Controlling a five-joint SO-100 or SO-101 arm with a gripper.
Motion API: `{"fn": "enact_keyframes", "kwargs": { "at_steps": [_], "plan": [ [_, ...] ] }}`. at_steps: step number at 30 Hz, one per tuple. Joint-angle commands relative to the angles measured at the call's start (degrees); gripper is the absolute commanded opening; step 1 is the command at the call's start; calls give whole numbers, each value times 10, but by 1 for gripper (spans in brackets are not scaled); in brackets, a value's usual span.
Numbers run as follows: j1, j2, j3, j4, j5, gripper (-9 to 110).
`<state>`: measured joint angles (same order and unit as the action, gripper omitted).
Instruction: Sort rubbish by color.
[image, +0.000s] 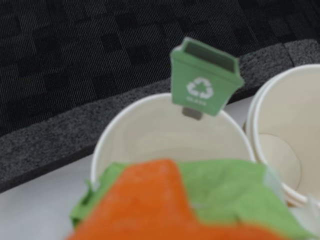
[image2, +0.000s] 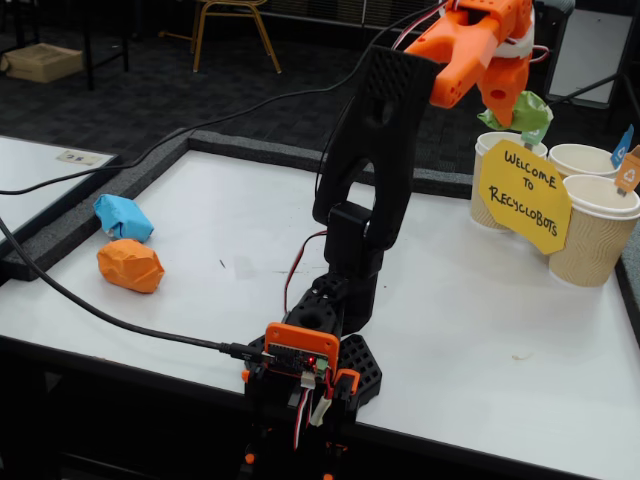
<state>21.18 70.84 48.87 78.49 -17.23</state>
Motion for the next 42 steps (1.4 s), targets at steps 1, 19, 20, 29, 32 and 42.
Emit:
{"fn": "enact_keyframes", "kwargs": {
  "at_steps": [1, 19, 20, 29, 32, 42],
  "plan": [
    [15, 29, -73, -8, 5, 5],
    [13, 31, -69, 9, 4, 17],
    [14, 31, -69, 10, 4, 17],
    [-4, 43, -152, 69, 8, 13],
    [-32, 75, -195, 118, 6, 11],
    [-99, 245, -113, 217, 10, 7]
  ]
}}
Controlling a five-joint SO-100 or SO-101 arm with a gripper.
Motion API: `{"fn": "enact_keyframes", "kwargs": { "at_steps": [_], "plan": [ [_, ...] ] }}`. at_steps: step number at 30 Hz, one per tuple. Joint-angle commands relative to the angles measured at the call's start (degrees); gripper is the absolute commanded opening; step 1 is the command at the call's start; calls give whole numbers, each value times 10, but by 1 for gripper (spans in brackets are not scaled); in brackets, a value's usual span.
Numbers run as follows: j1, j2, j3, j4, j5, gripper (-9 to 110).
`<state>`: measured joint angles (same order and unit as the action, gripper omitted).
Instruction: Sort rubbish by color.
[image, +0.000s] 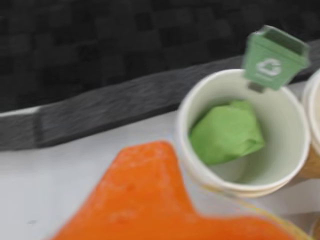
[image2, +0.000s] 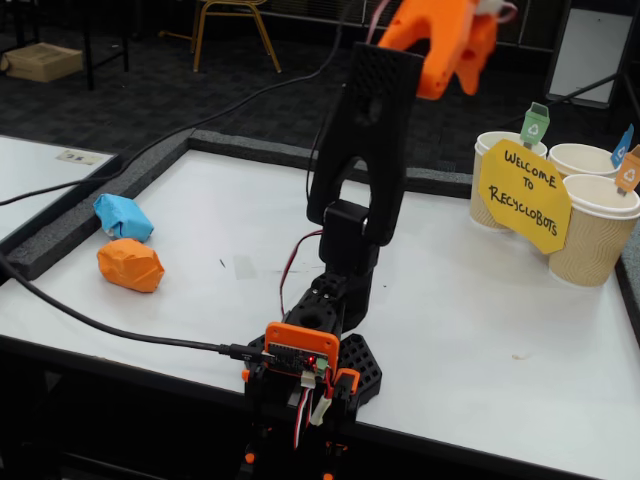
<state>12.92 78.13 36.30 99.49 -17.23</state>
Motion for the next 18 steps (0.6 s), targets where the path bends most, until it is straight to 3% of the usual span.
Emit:
{"fn": "enact_keyframes", "kwargs": {
  "at_steps": [1, 18],
  "plan": [
    [-17, 192, 39, 7, 10, 7],
    [-74, 533, 455, -2, 4, 1]
  ]
}}
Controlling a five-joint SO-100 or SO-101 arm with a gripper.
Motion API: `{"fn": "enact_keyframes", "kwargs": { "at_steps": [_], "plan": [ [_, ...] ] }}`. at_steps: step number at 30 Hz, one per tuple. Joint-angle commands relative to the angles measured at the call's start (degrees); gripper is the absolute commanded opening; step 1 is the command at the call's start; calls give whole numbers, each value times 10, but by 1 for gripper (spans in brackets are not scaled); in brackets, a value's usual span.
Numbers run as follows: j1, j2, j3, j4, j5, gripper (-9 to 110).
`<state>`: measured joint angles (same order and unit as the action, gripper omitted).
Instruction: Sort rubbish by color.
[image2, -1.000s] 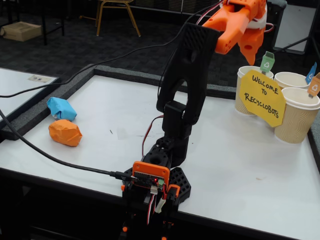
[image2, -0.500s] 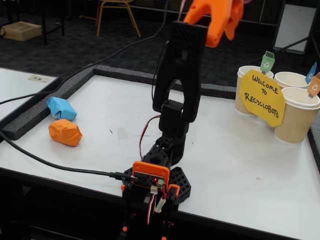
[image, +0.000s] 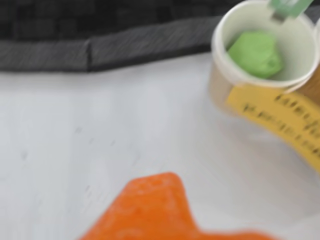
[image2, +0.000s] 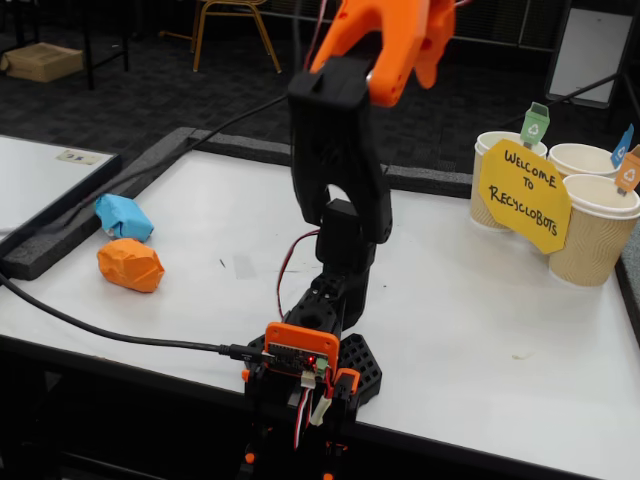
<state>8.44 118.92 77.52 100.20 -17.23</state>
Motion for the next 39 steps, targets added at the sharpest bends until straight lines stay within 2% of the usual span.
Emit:
{"fn": "enact_keyframes", "kwargs": {
  "at_steps": [1, 13, 19, 31, 39],
  "plan": [
    [-34, 149, 68, -13, 4, 1],
    [-93, 376, 330, -58, 3, 2],
    [-125, 472, 434, -121, 3, 4],
    [-391, 468, 504, -152, 3, 4],
    [-510, 417, 511, -166, 2, 4]
  ]
}}
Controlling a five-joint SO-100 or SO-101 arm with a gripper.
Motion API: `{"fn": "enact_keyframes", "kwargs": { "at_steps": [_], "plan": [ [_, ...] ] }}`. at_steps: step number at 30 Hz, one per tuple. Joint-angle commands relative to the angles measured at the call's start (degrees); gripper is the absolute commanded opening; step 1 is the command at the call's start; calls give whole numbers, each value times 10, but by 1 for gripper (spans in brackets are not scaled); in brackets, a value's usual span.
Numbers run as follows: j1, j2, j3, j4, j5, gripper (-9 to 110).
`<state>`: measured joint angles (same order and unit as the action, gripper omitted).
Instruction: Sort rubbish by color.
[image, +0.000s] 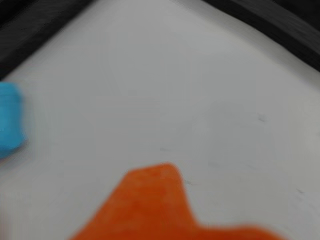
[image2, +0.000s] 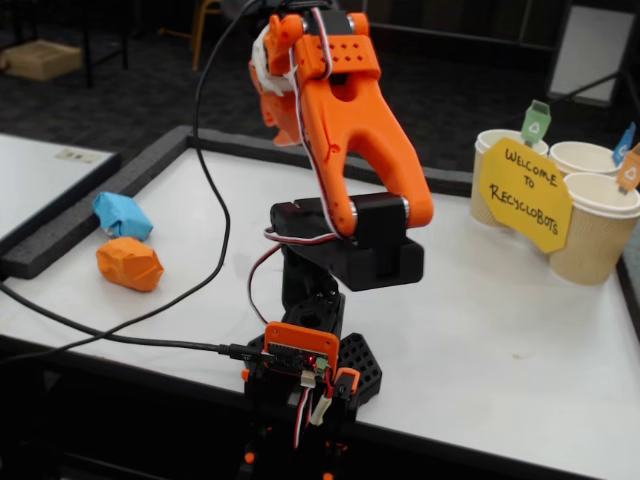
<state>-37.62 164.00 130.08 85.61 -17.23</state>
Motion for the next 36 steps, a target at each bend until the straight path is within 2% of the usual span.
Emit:
{"fn": "enact_keyframes", "kwargs": {
  "at_steps": [1, 12, 19, 25, 30, 36],
  "plan": [
    [-64, -47, -16, -22, 2, 4],
    [-221, -374, -141, 19, -105, 9],
    [-286, -497, -280, -16, -120, 9],
    [-349, -576, -360, -10, -212, 11],
    [-344, -613, -384, -54, -237, 12],
    [-300, -665, -420, -97, -315, 12]
  ]
}}
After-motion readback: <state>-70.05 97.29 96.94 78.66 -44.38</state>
